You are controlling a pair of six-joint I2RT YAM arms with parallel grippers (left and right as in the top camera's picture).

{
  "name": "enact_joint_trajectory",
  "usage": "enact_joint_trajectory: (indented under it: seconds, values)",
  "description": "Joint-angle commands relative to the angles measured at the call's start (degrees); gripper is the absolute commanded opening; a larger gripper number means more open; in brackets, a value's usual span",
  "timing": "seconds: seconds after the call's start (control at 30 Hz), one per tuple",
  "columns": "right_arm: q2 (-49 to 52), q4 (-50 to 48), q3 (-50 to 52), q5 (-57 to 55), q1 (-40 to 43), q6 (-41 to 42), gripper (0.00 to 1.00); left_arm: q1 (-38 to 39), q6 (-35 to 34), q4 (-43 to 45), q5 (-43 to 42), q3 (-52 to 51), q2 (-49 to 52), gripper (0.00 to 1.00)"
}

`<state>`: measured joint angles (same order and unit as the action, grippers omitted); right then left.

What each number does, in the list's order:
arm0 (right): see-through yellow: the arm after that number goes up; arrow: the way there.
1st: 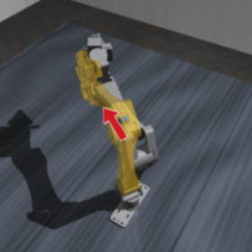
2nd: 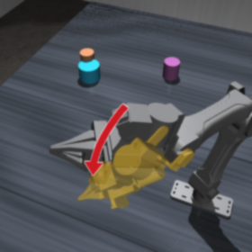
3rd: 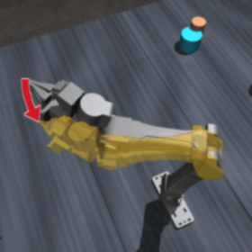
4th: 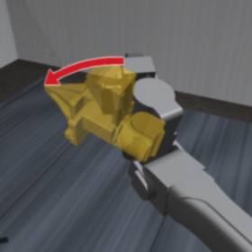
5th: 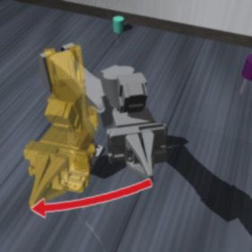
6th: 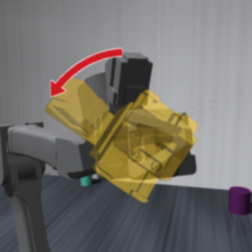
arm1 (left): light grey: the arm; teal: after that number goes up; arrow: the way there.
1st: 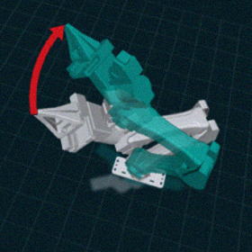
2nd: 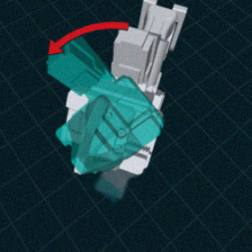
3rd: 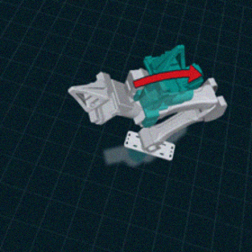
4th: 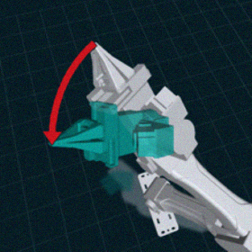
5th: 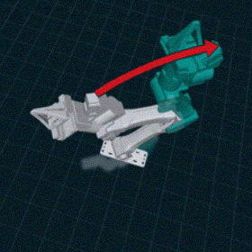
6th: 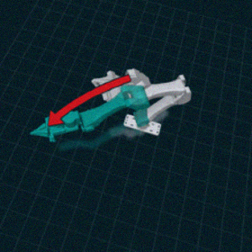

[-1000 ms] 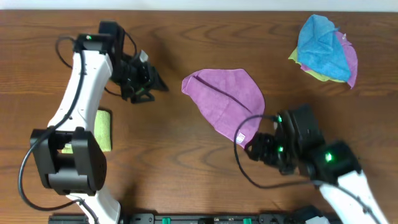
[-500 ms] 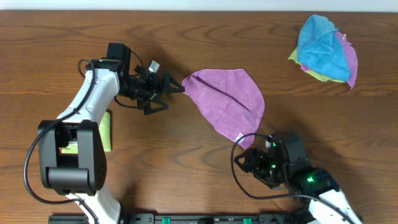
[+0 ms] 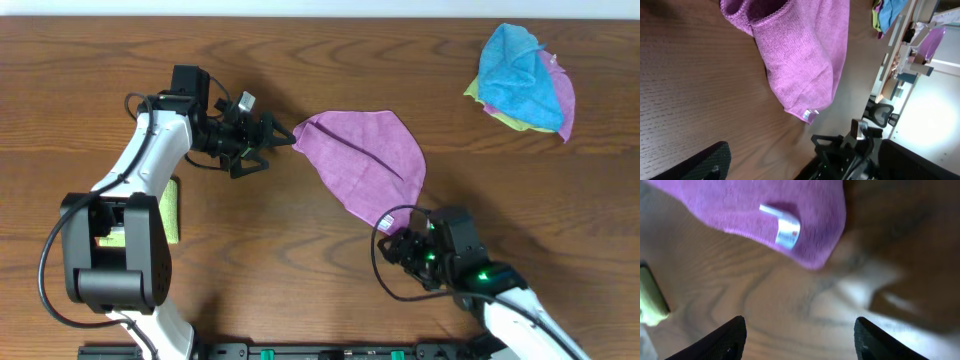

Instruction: Fold the cloth

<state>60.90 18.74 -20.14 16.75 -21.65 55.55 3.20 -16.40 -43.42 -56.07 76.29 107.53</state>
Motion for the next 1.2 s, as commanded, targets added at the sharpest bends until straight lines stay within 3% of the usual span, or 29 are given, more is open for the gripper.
enact_joint_trajectory:
  seconds: [0.0, 0.23, 0.43, 0.5, 0.7, 1.17]
  values:
    - [3.9, -2.8, 0.4, -2.5, 0.3, 0.8, 0.7, -0.1, 1.2, 0.3, 0.8, 0.0, 0.2, 0.95]
    - [13.2, -12.8, 0.4, -3.2, 0.3, 0.8, 0.68, -0.1, 1.8, 0.7, 2.7, -0.1, 0.2, 0.95]
    - [16.3, -15.1, 0.4, -5.3, 0.3, 0.8, 0.63, 0.4, 3.0, 1.4, 3.2, -0.1, 1.3, 0.95]
    - [16.5, -14.9, 0.4, -6.3, 0.3, 0.6, 0.51, 1.0, 3.0, 2.4, 3.1, -0.1, 2.6, 0.95]
    - [16.5, -14.9, 0.4, -7.6, 0.3, 0.5, 0.02, 2.8, 2.9, 4.4, 3.1, -0.1, 8.2, 0.95]
    - [16.5, -14.7, 0.4, -5.7, 0.3, 0.6, 0.01, 7.9, -2.7, 23.9, 3.4, -0.1, 12.9, 0.98]
